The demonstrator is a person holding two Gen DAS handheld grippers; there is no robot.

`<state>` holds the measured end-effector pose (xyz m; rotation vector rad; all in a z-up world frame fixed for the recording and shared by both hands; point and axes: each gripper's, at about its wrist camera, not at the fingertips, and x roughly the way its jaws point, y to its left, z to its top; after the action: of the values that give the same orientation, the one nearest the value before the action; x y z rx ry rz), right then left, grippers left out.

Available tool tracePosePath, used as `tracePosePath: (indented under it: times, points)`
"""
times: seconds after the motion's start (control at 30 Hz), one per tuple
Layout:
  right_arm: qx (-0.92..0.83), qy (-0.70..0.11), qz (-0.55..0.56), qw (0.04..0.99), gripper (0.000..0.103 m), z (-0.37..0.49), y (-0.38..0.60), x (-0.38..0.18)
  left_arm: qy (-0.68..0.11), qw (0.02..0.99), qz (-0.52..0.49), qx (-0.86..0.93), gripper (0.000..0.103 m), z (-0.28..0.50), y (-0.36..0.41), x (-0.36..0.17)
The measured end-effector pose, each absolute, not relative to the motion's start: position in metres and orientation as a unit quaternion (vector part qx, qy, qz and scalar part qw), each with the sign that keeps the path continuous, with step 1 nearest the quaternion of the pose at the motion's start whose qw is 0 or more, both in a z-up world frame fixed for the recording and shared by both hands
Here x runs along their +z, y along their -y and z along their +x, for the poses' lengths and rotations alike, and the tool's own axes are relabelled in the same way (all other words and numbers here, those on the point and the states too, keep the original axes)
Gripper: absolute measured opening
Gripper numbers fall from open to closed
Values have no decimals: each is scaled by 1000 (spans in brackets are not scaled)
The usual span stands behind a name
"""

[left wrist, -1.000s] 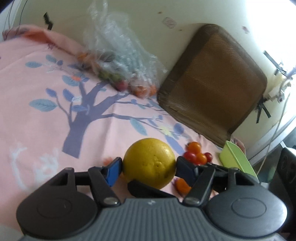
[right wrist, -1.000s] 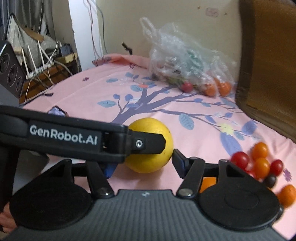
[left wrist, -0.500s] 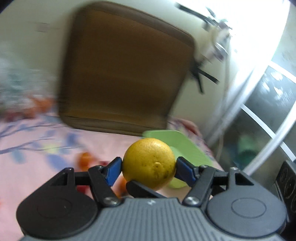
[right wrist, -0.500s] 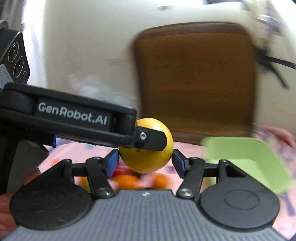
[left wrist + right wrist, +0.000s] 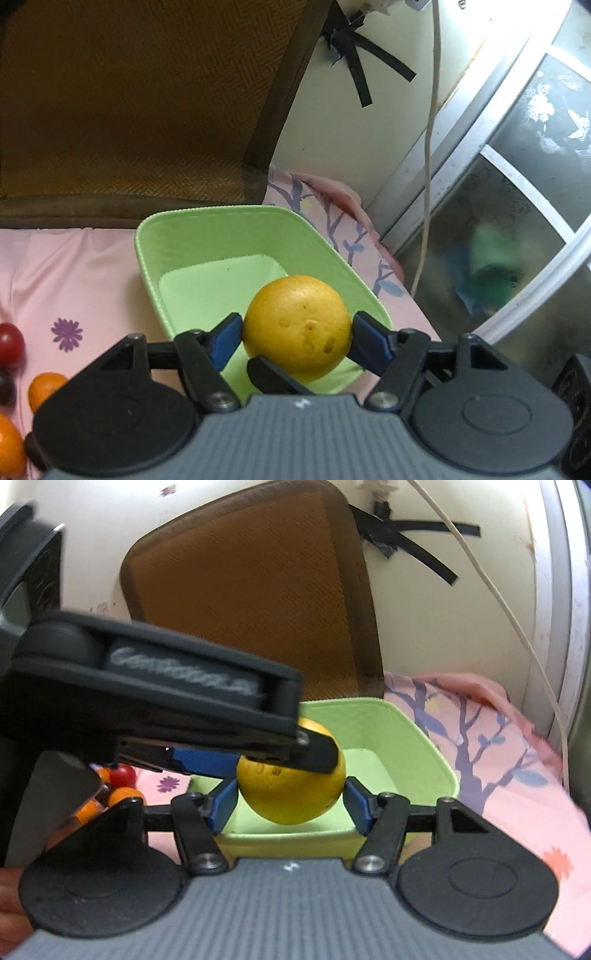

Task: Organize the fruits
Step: 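Carry the grapefruit into the green bowl and open both grippers, then withdraw both tools from the bowl back toward the fruit pile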

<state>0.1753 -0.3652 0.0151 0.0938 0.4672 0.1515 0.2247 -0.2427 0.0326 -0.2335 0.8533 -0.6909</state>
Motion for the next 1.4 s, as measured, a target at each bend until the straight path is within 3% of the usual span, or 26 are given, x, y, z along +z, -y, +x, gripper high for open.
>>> tracePosePath:
  times: [0.2, 0.5, 0.7, 0.83, 1.07, 1.2, 1.4]
  points:
    - [85, -197, 40, 976, 74, 138, 351, 3, -406, 857, -92, -303, 72, 215, 243, 32]
    - [94, -130, 79, 984, 74, 115, 363, 17, -280, 909, -149, -270, 72, 131, 115, 102]
    - [102, -91, 76, 988, 60, 94, 355, 28, -265, 944, -125, -153, 72, 48, 11, 90]
    - [129, -130, 77, 980, 51, 88, 339, 28, -281, 941, -136, -134, 72, 14, -18, 71]
    - [184, -192, 65, 962, 51, 48, 286, 15, -317, 929, -78, -173, 72, 8, 18, 36]
    - [201, -198, 69, 957, 51, 40, 262, 13, -311, 930, -47, -192, 79, 7, 34, 19]
    - [177, -187, 80, 963, 52, 39, 253, 3, -284, 940, -30, -185, 79, 10, 36, -6]
